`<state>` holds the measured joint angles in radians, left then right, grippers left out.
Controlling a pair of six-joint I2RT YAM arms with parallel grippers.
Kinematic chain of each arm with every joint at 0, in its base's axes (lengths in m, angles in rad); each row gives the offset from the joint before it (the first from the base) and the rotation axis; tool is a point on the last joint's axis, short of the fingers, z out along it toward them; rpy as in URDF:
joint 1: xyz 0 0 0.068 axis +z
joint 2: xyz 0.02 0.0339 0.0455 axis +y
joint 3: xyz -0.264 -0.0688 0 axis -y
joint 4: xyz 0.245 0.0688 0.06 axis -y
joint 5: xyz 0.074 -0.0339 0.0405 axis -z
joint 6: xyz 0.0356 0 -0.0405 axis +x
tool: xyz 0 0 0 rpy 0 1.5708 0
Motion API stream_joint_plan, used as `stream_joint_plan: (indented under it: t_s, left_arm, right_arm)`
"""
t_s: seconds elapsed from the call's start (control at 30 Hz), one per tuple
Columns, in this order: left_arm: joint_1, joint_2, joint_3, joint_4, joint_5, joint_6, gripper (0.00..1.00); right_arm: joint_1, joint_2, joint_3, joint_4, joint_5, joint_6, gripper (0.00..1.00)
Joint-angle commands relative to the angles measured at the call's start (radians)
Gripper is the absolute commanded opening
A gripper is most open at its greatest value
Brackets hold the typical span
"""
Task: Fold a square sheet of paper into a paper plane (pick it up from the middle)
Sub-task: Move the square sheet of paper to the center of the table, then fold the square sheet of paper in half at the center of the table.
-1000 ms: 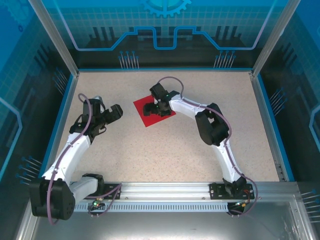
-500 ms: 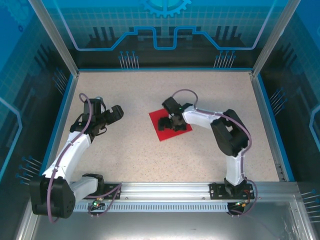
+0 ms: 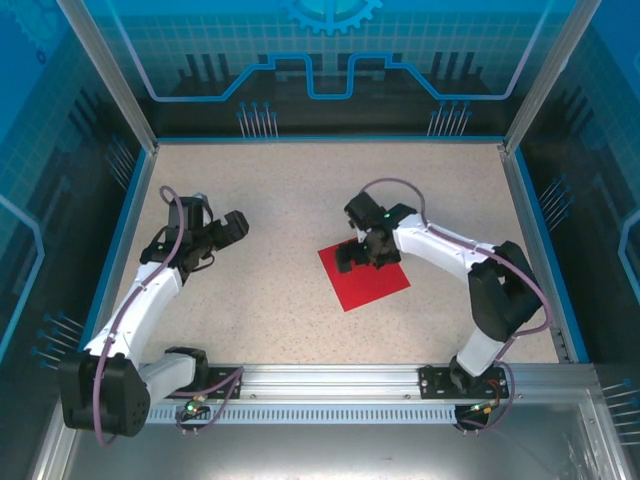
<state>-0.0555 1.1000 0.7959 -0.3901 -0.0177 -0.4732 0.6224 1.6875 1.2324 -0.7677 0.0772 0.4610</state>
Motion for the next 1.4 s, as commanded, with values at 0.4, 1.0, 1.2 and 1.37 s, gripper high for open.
stream_joint_plan:
  t_s: [0.4,1.0,1.2,1.37]
  left_arm:
    - [-0.007,0.018,0.043,-0.034,0.025,-0.009,0.99]
    - [-0.007,0.038,0.044,-0.039,0.02,-0.005,0.99]
    - [-0.007,0.037,0.045,-0.041,0.018,-0.004,0.99]
    - [-0.007,0.036,0.045,-0.046,0.015,-0.002,0.99]
  right_arm:
    - [-0.048,0.221,0.141,-0.116,0.001,-0.197,0.99]
    - [-0.038,0.312,0.149,-0.123,0.048,-0.182,0.99]
    - [-0.036,0.327,0.128,-0.112,0.052,-0.179,0.99]
    - [-0.036,0.346,0.104,-0.098,0.041,-0.178,0.99]
